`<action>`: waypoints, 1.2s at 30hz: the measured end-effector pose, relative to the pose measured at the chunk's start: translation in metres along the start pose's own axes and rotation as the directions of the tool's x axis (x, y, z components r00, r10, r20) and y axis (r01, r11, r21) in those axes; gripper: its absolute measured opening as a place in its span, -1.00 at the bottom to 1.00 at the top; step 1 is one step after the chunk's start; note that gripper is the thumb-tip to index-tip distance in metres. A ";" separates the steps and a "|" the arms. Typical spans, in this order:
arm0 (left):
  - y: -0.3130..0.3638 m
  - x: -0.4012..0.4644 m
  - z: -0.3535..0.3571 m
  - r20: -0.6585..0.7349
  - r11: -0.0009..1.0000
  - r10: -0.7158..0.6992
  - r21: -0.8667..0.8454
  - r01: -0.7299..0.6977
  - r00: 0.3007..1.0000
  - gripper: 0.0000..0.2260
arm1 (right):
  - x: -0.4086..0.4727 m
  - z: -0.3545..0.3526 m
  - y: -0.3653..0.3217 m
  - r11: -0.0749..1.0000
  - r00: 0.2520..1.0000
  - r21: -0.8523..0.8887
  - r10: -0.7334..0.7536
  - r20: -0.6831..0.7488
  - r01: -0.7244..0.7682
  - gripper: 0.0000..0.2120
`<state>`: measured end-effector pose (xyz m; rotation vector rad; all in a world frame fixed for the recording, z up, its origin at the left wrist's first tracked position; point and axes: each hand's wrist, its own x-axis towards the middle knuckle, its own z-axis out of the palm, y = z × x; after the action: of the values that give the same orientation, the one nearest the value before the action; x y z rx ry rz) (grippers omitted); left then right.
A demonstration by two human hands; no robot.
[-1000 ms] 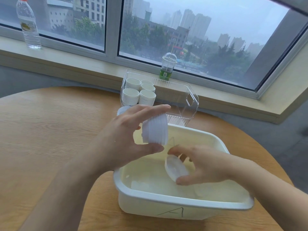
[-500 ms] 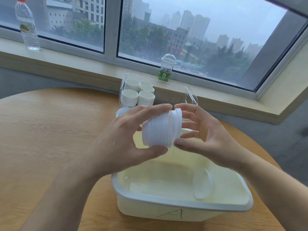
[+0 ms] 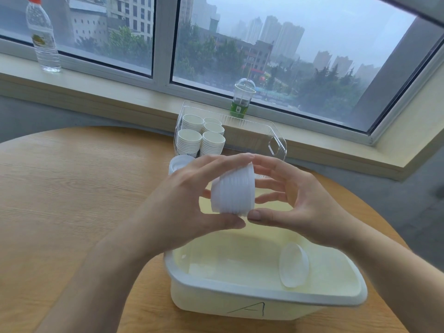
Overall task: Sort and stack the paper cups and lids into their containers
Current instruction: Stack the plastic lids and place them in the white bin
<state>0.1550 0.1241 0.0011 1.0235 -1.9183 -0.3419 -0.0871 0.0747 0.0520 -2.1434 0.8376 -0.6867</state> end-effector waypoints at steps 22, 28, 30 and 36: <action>-0.001 -0.001 0.002 0.038 0.981 -0.046 0.191 0.038 0.998 -0.28 | -0.014 -0.030 0.020 0.560 0.817 -0.824 0.511 0.266 -0.082 -0.58; 0.001 -0.001 0.003 0.045 0.980 -0.078 0.185 0.068 0.996 -0.29 | -0.017 -0.015 0.034 0.370 0.724 -0.927 0.625 0.293 0.057 -0.66; 0.001 -0.002 0.003 0.041 0.981 -0.082 0.180 0.073 0.996 -0.29 | -0.018 -0.014 0.038 0.365 0.710 -0.929 0.638 0.298 0.062 -0.62; 0.002 -0.002 0.001 0.043 0.983 -0.092 0.165 0.084 0.995 -0.28 | -0.012 -0.009 0.041 0.423 0.736 -0.906 0.612 0.289 0.004 -0.42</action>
<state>0.1534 0.1268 0.0006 1.2201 -1.9750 -0.2663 -0.1152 0.0581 0.0228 -2.6505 1.3624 0.8679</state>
